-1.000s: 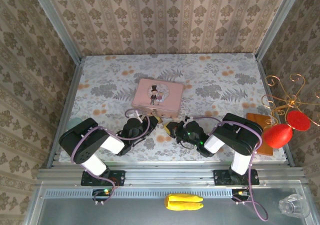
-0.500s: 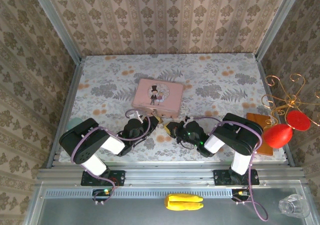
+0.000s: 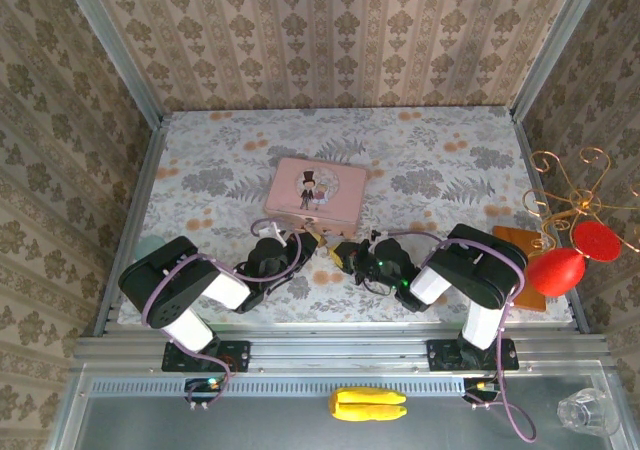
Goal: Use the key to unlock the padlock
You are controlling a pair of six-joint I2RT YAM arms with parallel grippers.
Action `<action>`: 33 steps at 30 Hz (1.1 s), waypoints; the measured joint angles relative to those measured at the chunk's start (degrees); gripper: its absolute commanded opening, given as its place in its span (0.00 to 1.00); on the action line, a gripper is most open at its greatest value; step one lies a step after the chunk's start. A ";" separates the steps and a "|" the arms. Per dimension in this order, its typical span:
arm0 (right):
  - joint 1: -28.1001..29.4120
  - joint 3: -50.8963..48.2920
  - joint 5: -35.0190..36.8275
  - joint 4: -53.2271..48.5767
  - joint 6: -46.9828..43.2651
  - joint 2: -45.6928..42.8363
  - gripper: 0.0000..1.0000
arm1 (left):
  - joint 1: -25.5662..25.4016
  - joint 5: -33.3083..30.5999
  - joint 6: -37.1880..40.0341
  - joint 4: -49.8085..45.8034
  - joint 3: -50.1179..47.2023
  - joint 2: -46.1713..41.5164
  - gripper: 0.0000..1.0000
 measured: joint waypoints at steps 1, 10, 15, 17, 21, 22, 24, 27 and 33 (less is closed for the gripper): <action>0.00 0.24 -0.07 -0.11 -0.02 0.00 0.00 | 0.00 -0.09 0.00 0.17 0.00 0.00 0.00; -0.13 1.70 -0.11 -0.35 -0.22 0.11 0.00 | -0.31 -0.17 -0.02 0.90 0.37 0.02 0.00; -0.63 1.18 -0.59 0.04 -0.66 0.11 0.00 | -0.44 -0.11 -0.02 0.83 0.39 0.02 0.00; -0.85 0.92 -0.98 0.48 -0.68 0.11 0.00 | -0.66 -0.13 -0.04 0.79 0.48 0.02 0.00; -1.05 0.83 -1.42 0.70 -0.87 0.11 0.00 | -0.76 -0.15 -0.02 0.72 0.59 0.02 0.00; -1.18 0.92 -1.77 0.66 -1.18 0.11 0.00 | -0.85 -0.22 0.00 0.55 0.70 0.02 0.00; -1.55 1.29 -2.51 0.22 -1.95 0.11 0.00 | -1.27 -1.14 0.02 -0.02 1.11 0.02 0.00; -2.25 1.88 -3.02 -0.70 -3.10 0.11 0.00 | -1.88 -2.95 0.50 -1.53 2.08 0.02 0.00; -3.74 2.62 -6.58 -1.70 -5.01 0.87 0.16 | -2.60 -4.90 1.36 -6.75 3.13 -1.75 0.00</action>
